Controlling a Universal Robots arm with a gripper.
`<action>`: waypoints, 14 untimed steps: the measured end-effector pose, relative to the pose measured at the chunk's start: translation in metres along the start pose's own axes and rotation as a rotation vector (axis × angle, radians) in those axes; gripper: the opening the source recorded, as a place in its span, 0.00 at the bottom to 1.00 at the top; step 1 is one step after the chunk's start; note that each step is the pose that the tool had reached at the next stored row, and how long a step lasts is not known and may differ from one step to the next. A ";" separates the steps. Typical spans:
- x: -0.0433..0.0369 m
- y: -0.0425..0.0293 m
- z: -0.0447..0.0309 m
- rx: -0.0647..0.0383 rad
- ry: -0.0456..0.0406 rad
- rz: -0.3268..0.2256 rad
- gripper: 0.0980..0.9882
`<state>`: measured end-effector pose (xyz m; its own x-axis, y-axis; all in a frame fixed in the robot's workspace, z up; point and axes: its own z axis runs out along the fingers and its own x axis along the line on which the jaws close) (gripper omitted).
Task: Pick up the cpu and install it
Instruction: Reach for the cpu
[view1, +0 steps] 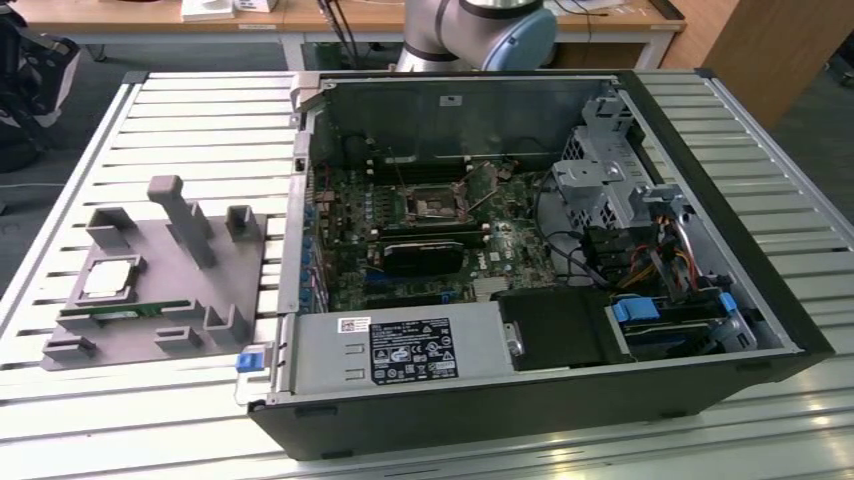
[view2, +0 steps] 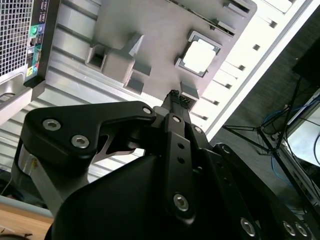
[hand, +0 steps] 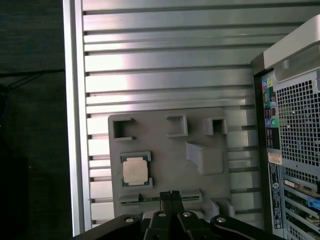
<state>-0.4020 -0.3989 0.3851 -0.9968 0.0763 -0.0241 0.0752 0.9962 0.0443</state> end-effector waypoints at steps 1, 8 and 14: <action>0.0013 -0.0001 0.0000 0.000 0.0000 0.000 0.01; 0.0111 -0.0009 0.0003 0.000 0.0000 0.000 0.01; 0.0187 -0.0015 0.0008 0.000 0.0000 0.000 0.01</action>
<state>-0.4207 -0.3989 0.3838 -0.9968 0.0762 -0.0241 0.0751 0.9962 0.0443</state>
